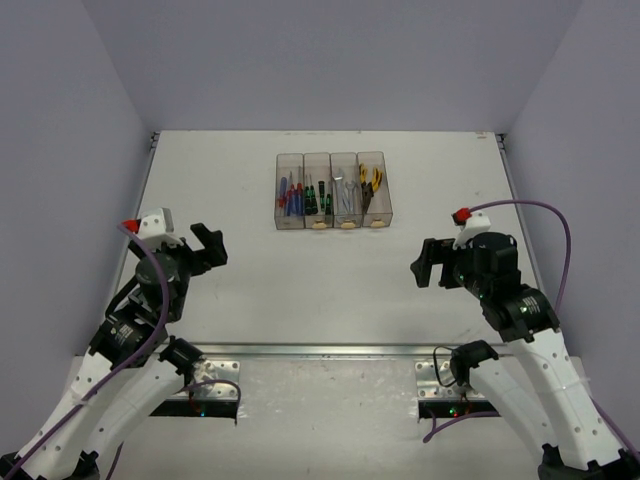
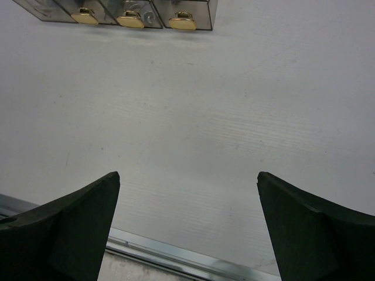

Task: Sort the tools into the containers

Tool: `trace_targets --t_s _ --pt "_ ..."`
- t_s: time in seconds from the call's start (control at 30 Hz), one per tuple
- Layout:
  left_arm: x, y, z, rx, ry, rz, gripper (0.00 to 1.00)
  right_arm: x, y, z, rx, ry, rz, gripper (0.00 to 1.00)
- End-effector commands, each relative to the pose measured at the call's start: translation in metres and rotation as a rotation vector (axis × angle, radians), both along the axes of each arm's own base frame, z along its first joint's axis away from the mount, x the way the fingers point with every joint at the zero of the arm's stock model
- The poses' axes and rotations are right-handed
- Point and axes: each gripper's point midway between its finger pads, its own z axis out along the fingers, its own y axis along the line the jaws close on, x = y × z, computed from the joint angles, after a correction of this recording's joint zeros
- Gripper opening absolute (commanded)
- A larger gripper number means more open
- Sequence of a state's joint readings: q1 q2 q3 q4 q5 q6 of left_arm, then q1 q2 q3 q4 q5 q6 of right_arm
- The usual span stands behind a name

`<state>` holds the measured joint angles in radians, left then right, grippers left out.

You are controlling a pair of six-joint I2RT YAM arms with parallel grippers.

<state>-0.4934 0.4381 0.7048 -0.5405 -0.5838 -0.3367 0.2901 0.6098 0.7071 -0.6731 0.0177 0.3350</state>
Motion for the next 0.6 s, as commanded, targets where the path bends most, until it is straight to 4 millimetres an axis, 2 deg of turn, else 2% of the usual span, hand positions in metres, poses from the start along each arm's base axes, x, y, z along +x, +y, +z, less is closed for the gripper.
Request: trace_targets --t_s 0.0,0.57 --pt "0.0044 -0.0025 0.012 -0.01 -0.047 -0.011 1.0 0.0082 0.0005 0.0099 0.001 -0.057 0.002 0.99" --pt "0.0041 -0.0043 0.0109 -0.005 -0.042 -0.024 1.0 0.0077 0.0041 0.0054 0.009 -0.046 0.019 0.99"
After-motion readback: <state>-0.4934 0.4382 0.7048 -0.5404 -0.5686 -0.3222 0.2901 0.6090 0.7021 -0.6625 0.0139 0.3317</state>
